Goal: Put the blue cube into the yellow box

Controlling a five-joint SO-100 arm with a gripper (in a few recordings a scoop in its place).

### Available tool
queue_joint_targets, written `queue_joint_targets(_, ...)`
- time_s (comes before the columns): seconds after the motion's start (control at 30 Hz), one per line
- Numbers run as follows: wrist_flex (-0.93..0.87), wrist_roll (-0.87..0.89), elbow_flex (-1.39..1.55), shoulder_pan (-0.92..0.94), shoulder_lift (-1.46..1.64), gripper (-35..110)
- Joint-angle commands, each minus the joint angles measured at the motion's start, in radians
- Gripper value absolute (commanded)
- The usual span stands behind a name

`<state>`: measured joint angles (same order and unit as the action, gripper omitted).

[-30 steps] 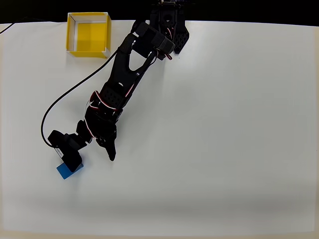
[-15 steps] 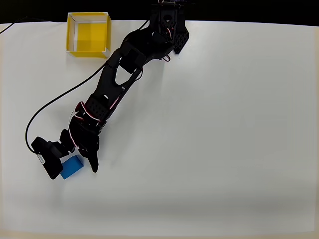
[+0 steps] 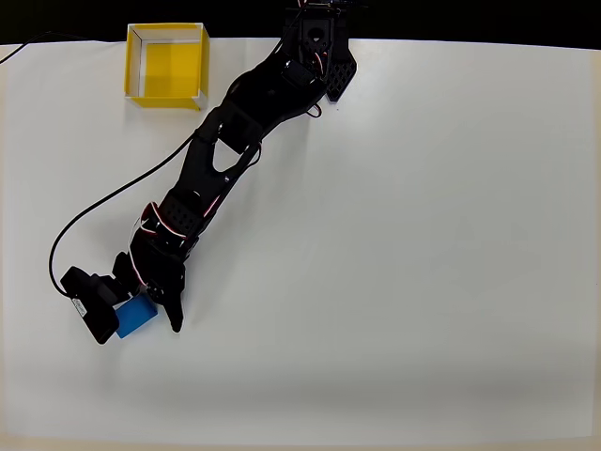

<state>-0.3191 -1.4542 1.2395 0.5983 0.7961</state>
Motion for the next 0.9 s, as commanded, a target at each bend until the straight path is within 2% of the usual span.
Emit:
queue_joint_targets(0.0,0.023,-0.014,-0.152,0.011,0.049,49)
queue_joint_targets(0.43,0.026,-0.008,-0.270,0.011,-0.054,40)
queue_joint_targets(0.87,0.035,-0.008,-0.279,0.011,-0.072,21)
